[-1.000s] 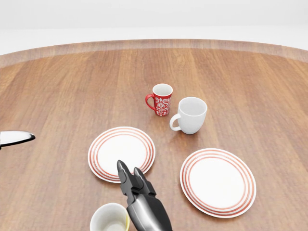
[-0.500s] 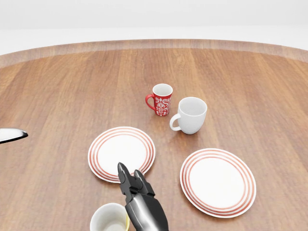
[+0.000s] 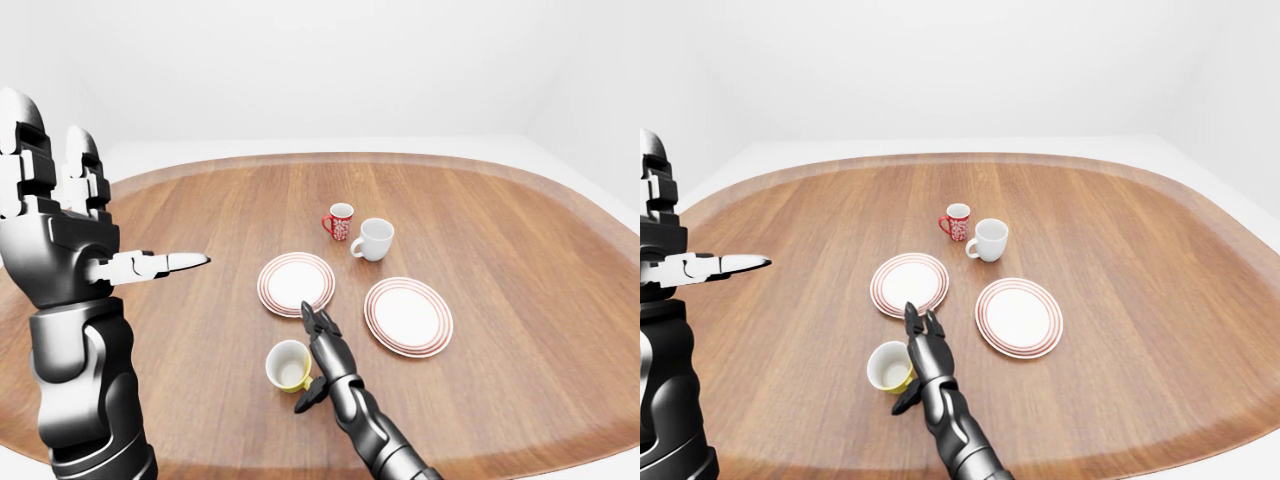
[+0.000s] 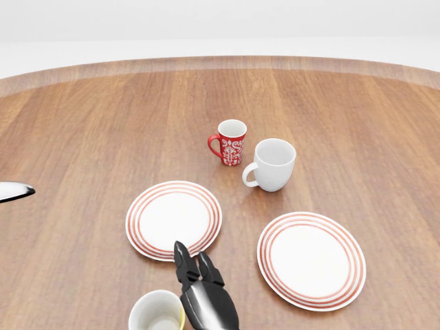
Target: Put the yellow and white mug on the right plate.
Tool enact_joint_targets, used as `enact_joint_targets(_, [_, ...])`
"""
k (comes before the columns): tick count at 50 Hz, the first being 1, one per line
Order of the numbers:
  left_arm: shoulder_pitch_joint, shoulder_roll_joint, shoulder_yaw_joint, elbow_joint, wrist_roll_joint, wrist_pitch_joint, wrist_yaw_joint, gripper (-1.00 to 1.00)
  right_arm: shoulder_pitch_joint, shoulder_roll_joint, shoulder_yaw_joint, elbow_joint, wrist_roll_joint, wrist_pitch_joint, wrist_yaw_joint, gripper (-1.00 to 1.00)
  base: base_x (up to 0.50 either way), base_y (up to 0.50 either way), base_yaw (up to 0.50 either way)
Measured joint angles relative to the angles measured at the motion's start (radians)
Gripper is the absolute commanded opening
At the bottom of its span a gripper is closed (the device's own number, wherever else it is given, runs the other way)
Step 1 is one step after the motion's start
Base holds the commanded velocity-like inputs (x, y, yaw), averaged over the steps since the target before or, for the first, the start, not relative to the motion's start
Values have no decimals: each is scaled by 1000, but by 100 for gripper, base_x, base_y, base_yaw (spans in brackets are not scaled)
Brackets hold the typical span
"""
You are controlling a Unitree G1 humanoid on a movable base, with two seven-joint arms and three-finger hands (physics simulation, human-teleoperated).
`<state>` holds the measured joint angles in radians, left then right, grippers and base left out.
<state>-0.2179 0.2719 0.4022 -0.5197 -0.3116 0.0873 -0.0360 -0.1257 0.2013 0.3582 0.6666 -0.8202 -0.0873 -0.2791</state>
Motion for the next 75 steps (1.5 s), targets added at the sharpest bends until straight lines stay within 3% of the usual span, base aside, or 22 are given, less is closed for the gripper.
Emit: enact_joint_targets(75, [-11,15,25,-105,-39,0,13,100,42,10,38,-78,-21,0,31,100,0,0,0])
